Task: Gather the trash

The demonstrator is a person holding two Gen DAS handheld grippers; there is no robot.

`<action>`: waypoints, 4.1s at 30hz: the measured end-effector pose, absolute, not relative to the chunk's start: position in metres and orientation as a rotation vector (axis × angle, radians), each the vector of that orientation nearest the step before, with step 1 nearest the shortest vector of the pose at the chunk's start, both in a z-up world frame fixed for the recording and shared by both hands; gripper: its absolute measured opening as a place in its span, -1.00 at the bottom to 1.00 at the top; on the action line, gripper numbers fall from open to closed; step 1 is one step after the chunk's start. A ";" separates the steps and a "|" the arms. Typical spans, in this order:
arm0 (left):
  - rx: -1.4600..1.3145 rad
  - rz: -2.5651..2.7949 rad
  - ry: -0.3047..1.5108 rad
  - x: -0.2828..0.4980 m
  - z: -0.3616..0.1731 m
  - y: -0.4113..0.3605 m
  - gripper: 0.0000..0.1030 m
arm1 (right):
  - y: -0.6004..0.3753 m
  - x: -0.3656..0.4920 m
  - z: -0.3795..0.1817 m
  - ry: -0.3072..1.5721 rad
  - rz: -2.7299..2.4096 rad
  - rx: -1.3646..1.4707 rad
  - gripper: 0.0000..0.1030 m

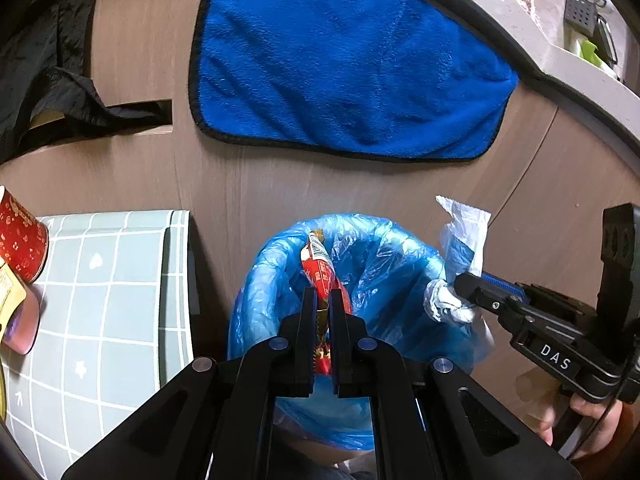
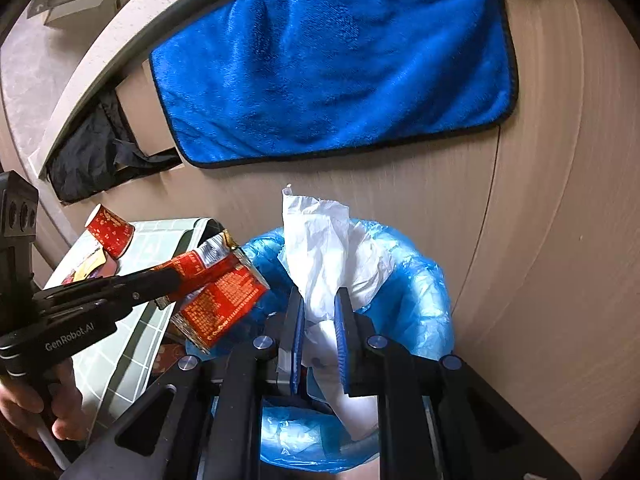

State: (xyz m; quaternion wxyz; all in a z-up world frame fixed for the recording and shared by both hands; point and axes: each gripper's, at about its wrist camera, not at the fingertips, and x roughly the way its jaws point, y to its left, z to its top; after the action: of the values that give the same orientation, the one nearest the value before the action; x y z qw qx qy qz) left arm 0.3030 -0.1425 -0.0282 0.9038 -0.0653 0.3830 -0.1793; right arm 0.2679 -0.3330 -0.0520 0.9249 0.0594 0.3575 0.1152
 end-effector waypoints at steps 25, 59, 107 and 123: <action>-0.089 -0.253 0.638 0.233 0.028 -0.041 -0.57 | -0.269 0.225 0.003 0.623 0.312 0.011 -0.40; -0.222 0.081 0.409 0.146 0.062 0.256 -0.57 | 0.048 0.251 0.046 0.610 0.507 -0.306 -0.41; -0.290 0.069 0.718 0.228 -0.026 0.269 -0.57 | 0.101 0.365 -0.045 0.704 0.704 -0.321 -0.46; -0.325 0.071 0.733 0.216 -0.037 0.279 -0.57 | 0.018 0.308 -0.044 0.884 0.744 -0.014 -0.19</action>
State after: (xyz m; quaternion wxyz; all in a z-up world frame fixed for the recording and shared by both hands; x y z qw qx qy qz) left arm 0.2156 0.2789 -0.0366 0.9201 -0.1580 0.3567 0.0348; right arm 0.3077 0.0176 -0.0439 0.8378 -0.0065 0.4178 0.3514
